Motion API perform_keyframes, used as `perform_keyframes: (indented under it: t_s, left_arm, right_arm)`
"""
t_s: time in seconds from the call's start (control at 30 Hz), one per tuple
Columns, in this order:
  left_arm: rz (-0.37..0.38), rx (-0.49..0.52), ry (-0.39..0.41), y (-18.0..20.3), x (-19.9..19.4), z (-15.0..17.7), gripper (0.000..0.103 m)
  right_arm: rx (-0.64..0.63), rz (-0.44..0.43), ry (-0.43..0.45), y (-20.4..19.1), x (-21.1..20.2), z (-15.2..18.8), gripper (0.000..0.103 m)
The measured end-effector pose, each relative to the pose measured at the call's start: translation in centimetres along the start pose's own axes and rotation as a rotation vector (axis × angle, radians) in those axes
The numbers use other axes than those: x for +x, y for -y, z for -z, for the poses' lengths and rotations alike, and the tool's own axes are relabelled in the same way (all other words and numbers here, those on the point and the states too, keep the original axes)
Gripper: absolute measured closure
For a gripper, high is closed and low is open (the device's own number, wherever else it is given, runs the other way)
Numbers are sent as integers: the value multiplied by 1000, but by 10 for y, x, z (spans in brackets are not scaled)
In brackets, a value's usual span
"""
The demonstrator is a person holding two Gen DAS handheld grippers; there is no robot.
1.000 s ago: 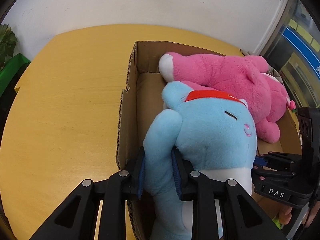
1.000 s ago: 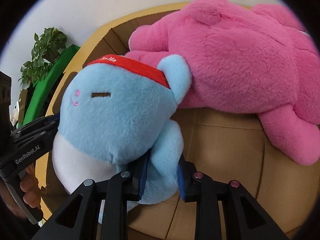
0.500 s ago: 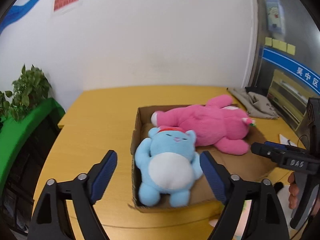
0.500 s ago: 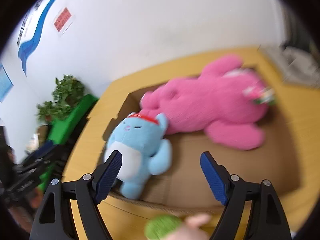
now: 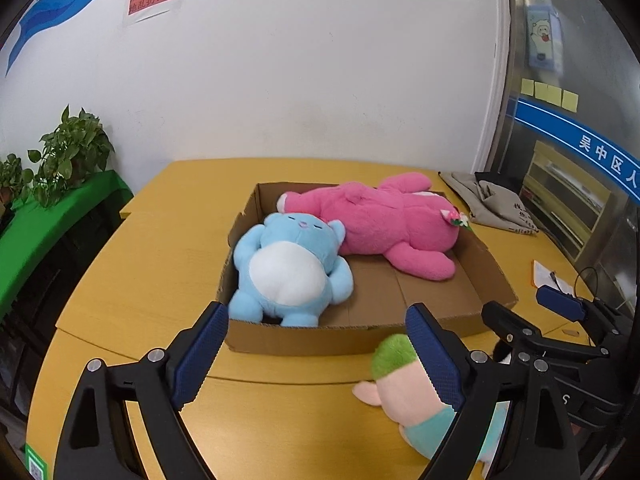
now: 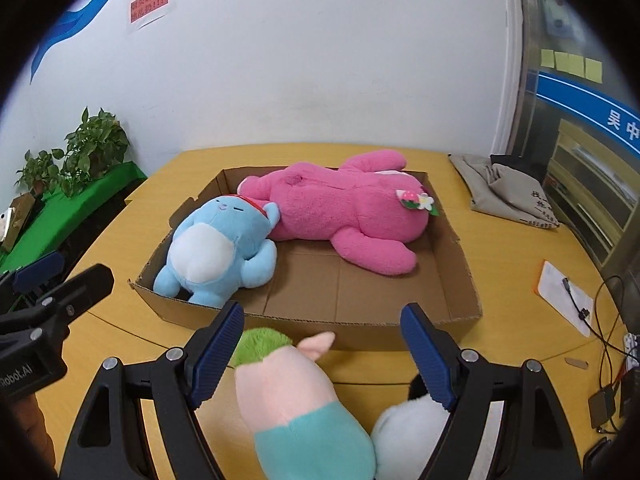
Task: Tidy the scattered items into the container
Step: 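Open both grippers and move them toward the pink-and-teal plush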
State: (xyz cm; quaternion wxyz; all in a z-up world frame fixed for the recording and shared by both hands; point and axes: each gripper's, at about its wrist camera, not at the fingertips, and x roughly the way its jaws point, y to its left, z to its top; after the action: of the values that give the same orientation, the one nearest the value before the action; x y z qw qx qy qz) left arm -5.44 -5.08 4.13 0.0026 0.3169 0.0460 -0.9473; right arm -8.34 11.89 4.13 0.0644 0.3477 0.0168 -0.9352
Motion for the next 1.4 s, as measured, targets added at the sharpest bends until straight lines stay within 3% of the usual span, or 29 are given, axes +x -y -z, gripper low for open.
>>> perform_keyframes:
  t_s: [0.2,0.47,1.4]
  left_arm:
    - [36,2,-25,8,-2,10,10]
    - [65,7,-23,15,-12,14,10]
    - [104,25,-56,26,-8,20,10]
  right_arm:
    - [-1,35,14,9,-17,11,23]
    - [-16,-4,35,9,-34,17,22]
    - [-8,1,10,21,-34,24,22]
